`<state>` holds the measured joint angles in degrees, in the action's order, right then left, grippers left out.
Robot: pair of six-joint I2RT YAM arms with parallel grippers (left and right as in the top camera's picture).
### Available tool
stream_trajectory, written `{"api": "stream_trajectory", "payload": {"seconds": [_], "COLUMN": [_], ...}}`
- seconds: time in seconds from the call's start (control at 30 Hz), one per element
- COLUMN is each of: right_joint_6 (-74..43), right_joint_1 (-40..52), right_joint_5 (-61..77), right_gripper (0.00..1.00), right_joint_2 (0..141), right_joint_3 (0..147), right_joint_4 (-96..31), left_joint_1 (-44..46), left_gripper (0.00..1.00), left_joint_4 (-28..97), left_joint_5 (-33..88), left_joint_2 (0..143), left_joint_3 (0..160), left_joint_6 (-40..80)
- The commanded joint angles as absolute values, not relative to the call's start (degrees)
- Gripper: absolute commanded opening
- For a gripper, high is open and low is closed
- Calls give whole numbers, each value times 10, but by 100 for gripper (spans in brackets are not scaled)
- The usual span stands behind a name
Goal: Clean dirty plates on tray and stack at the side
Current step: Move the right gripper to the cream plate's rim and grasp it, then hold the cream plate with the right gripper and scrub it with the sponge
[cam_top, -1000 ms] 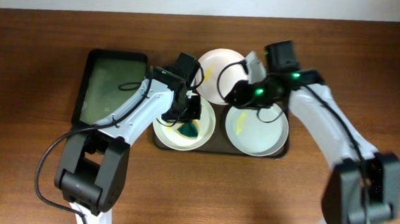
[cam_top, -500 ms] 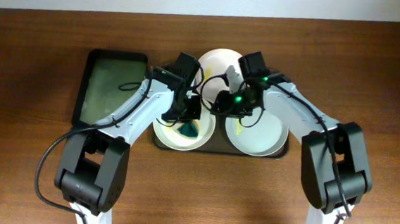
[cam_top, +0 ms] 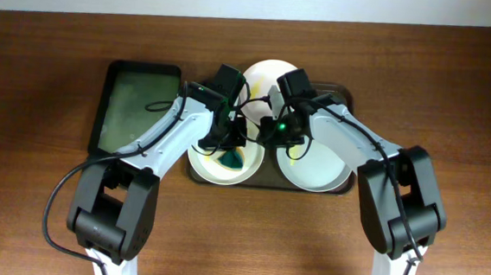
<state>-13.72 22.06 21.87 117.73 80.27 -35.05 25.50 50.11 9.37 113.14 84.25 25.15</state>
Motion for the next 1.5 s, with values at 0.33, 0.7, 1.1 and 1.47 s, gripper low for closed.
{"api": "stream_trajectory", "payload": {"seconds": [0.33, 0.7, 1.1, 1.47], "right_joint_6": [-140, -140, -140, -157], "right_joint_1": [224, 223, 223, 233], "right_joint_5": [242, 328, 257, 252], "right_gripper": [21, 19, 22, 21], "right_joint_2": [1197, 1197, 1198, 1217], "right_joint_3": [808, 808, 807, 803], "right_joint_4": [-332, -317, -326, -319], "left_joint_1": [203, 199, 199, 199], "left_gripper": [0, 0, 0, 0], "left_joint_4": [515, 521, 520, 515], "left_joint_5": [159, 147, 137, 137], "left_joint_2": [1133, 1133, 1135, 1135], "left_joint_3": [844, 844, 837, 820], "left_joint_6": [248, 225, 231, 231]}}
